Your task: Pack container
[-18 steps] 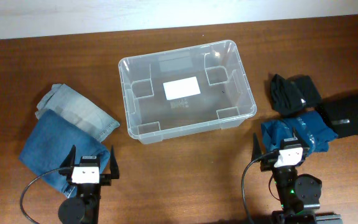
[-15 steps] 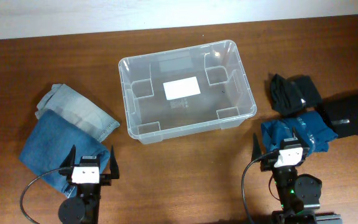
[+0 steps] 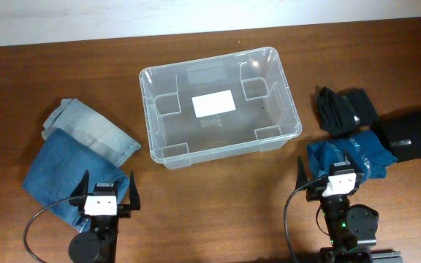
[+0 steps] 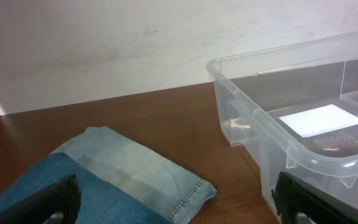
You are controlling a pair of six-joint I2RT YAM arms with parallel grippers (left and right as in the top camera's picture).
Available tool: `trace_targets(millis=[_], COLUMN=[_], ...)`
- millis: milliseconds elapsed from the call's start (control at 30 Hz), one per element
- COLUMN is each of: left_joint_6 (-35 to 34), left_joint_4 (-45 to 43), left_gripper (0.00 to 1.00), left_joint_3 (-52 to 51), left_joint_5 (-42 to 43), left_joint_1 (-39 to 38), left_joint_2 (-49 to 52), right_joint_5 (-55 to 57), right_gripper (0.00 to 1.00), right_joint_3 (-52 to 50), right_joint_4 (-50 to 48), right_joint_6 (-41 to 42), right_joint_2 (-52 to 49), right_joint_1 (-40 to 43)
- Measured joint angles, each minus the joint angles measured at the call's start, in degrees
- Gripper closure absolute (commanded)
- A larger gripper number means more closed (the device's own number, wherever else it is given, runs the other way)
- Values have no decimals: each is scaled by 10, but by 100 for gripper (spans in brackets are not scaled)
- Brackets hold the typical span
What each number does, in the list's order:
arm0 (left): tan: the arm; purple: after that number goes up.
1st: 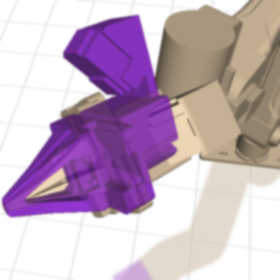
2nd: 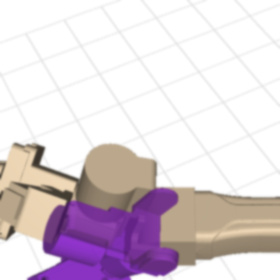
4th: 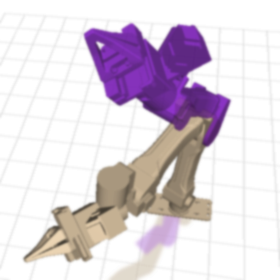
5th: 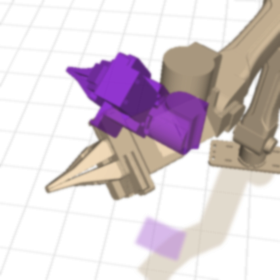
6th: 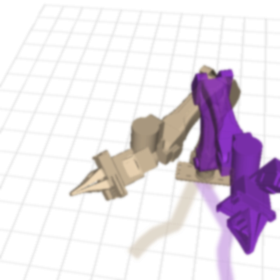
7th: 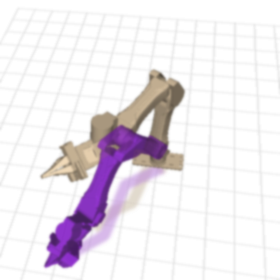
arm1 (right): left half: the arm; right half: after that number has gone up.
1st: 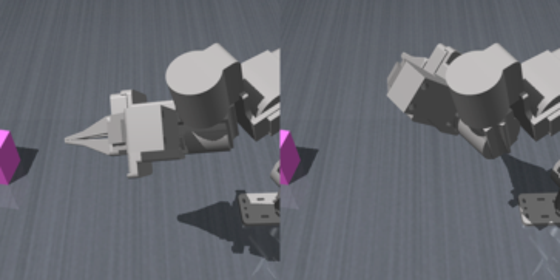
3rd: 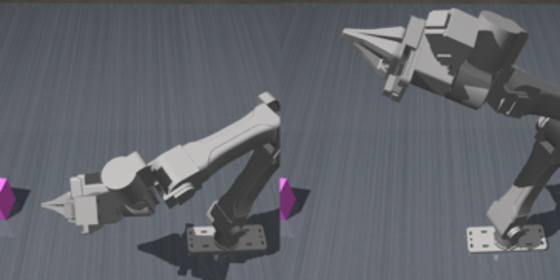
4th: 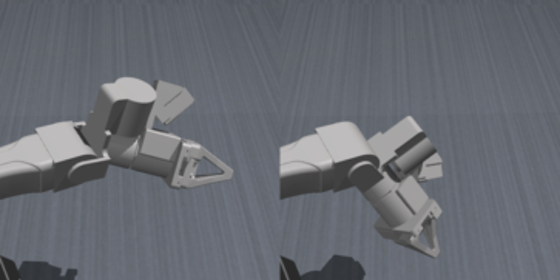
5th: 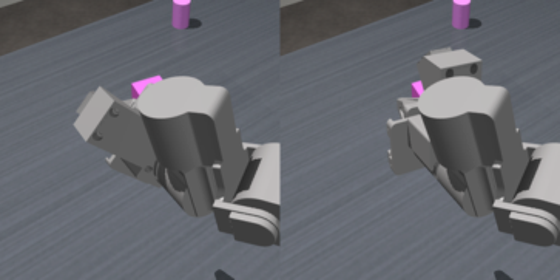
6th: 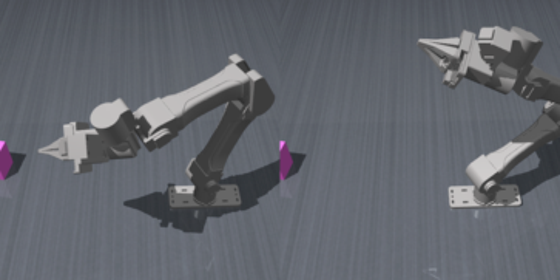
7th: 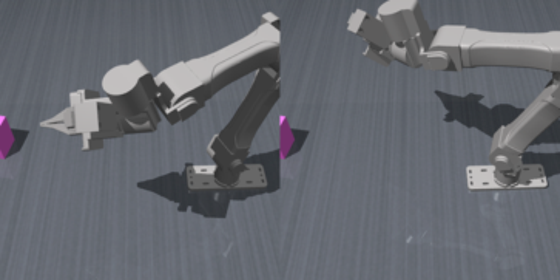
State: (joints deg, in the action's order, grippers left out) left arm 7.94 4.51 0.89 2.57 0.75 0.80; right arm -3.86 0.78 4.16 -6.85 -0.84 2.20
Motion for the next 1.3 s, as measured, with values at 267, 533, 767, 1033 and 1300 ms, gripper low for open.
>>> trace_targets(millis=[267,533,767,1033,1300], left_joint_6=[0,0,0,0,-21], left_joint_4=[0,0,0,0,-12], left_gripper=[1,1,1,1,1], left_joint_3=[0,0,0,0,0], left_joint_5=[0,0,0,0,-2], left_joint_1=[0,0,0,0,0], left_joint_2=[0,0,0,0,0], right_joint_5=[0,0,0,-3,-7], right_gripper=[2,2,2,2,2], right_joint_3=[0,0,0,0,6], right_joint_4=[0,0,0,-2,19], right_joint_6=[0,0,0,17,116], right_joint_2=[0,0,0,0,0], right_joint_1=[0,0,0,0,0])
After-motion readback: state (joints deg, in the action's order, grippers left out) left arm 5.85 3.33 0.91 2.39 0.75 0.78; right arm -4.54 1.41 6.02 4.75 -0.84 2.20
